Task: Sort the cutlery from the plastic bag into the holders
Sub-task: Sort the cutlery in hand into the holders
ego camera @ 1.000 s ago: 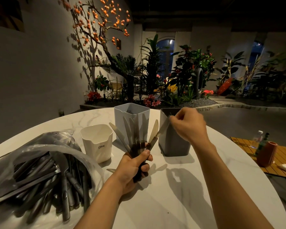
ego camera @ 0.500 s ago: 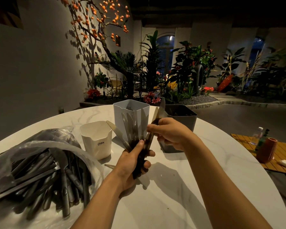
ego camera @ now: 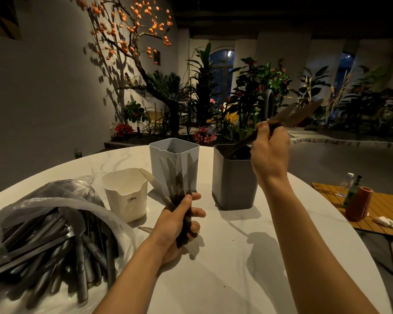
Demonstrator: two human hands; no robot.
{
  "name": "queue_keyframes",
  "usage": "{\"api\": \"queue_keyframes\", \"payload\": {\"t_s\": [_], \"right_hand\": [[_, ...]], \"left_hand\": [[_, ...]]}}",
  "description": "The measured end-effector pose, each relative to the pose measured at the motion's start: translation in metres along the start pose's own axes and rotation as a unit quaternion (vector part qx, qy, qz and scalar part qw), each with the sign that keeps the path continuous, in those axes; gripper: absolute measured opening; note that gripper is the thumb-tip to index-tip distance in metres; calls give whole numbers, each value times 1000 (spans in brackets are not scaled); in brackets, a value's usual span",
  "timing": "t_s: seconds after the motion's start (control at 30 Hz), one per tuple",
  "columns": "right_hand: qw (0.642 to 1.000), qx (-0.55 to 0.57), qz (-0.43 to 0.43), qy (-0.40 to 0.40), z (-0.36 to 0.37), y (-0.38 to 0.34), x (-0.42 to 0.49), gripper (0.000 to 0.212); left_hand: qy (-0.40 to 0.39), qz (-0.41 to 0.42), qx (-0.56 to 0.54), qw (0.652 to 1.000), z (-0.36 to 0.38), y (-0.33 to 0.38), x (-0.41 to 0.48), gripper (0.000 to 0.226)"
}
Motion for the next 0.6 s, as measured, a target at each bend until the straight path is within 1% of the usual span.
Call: {"api": "queue_keyframes", "payload": {"t_s": [0.07, 0.1, 0.23, 0.3, 0.37, 0.4, 0.43, 0.5, 0.6], "right_hand": [[998, -5, -46, 38, -5, -8, 0, 16], [997, -21, -62, 42, -5, -8, 1, 15], [986, -151, -67, -13, 6, 19, 3, 21], [969, -239, -57, -30, 8, 32, -1, 29], [935, -351, -26, -51, 8, 44, -7, 32], [919, -389, -7, -65, 8, 51, -10, 30], [909, -409, 15, -82, 7, 56, -12, 28], [901, -416, 52, -113, 7, 64, -14, 27], [908, -397, 60, -123, 9, 64, -13, 30]], "left_hand": [[2, -1, 1, 1000, 1, 0, 0, 29], [3, -2, 1, 1000, 1, 0, 0, 29], [11, -11, -2, 1000, 0, -2, 1, 30], [14, -12, 2, 1000, -2, -3, 2, 30], [16, -9, 6, 1000, -2, -3, 3, 31], [16, -9, 5, 1000, -2, -3, 3, 31], [13, -8, 3, 1000, -2, -3, 3, 31], [9, -8, -2, 1000, -1, -3, 4, 32], [11, -8, 5, 1000, -1, -3, 4, 32]]}}
Point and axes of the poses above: each hand's wrist, its own x-axis towards the middle knuckle, its own z-axis out of the palm, y = z × x, the point moved 5 cm from there along x, towards the middle knuckle, and after that the axes turned 3 degrees about y, right-handed, at the moved point
